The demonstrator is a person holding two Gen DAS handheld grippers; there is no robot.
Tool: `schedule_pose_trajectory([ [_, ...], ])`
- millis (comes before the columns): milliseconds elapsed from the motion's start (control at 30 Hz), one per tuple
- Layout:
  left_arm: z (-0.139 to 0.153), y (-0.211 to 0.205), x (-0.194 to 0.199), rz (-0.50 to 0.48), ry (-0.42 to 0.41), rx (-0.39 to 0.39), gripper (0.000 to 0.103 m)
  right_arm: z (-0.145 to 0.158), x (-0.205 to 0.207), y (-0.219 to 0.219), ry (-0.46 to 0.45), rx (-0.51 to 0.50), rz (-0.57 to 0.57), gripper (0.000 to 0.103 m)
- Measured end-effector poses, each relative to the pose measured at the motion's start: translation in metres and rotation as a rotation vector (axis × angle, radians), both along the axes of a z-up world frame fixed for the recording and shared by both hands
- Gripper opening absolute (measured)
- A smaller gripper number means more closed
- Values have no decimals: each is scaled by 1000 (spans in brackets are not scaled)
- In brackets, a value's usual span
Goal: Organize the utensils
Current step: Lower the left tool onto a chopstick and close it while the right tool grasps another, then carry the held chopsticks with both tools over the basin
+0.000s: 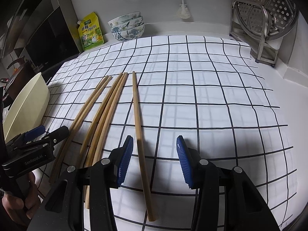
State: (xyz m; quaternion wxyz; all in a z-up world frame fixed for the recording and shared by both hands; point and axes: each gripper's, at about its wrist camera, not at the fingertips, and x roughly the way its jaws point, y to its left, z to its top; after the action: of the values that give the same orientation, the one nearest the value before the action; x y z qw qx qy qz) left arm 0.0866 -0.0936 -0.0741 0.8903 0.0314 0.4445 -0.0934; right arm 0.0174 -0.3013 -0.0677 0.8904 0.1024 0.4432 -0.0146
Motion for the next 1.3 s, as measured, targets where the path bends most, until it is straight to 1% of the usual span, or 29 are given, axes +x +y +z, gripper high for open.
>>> schedule_pose_trajectory([
  [233,-1,-9,3,-5,-9,56,94,-1,1,4,4,-21,7,45],
  [333,-4,-13,3,-13,6,89,94,-2,1,6,7,-37,10,45],
  [467,-2,-18,4,-26,0,116,93,-4,2,10,11,-66,11,45],
  [500,-2,-19,4,-31,2,122,93,-4,2,11,11,-79,13,45],
  [567,-1,-21,5,-42,8,118,89,-5,3,16,12,-111,20,44],
  [633,0,-22,5,-55,20,101,79,-6,3,21,13,-143,29,43],
  [667,0,-23,4,-63,24,95,76,-6,4,24,10,-154,34,40],
  [733,1,-26,2,-84,26,79,61,-6,4,27,4,-160,44,32],
  [767,2,-27,0,-92,24,72,57,-6,4,29,1,-166,49,24],
  [800,2,-30,-2,-104,17,67,48,-6,4,30,-2,-171,54,14],
  [833,2,-32,-3,-116,12,58,38,-5,4,32,-3,-175,58,9],
  [867,2,-34,-5,-126,10,44,33,-5,4,33,-3,-180,61,7],
  [933,3,-38,-6,-132,5,42,15,-5,4,32,-6,-166,58,7],
  [967,3,-39,-6,-137,5,42,11,-5,4,30,-6,-153,56,6],
  [1000,3,-40,-7,-141,6,47,8,-5,3,27,-6,-137,53,6],
  [1033,3,-41,-7,-144,8,49,7,-5,3,25,-6,-116,47,6],
  [1200,6,-33,-6,-142,35,20,7,-1,1,18,-21,-57,25,6],
  [1300,13,-29,-9,-146,30,10,7,6,-2,18,-39,-42,18,6],
])
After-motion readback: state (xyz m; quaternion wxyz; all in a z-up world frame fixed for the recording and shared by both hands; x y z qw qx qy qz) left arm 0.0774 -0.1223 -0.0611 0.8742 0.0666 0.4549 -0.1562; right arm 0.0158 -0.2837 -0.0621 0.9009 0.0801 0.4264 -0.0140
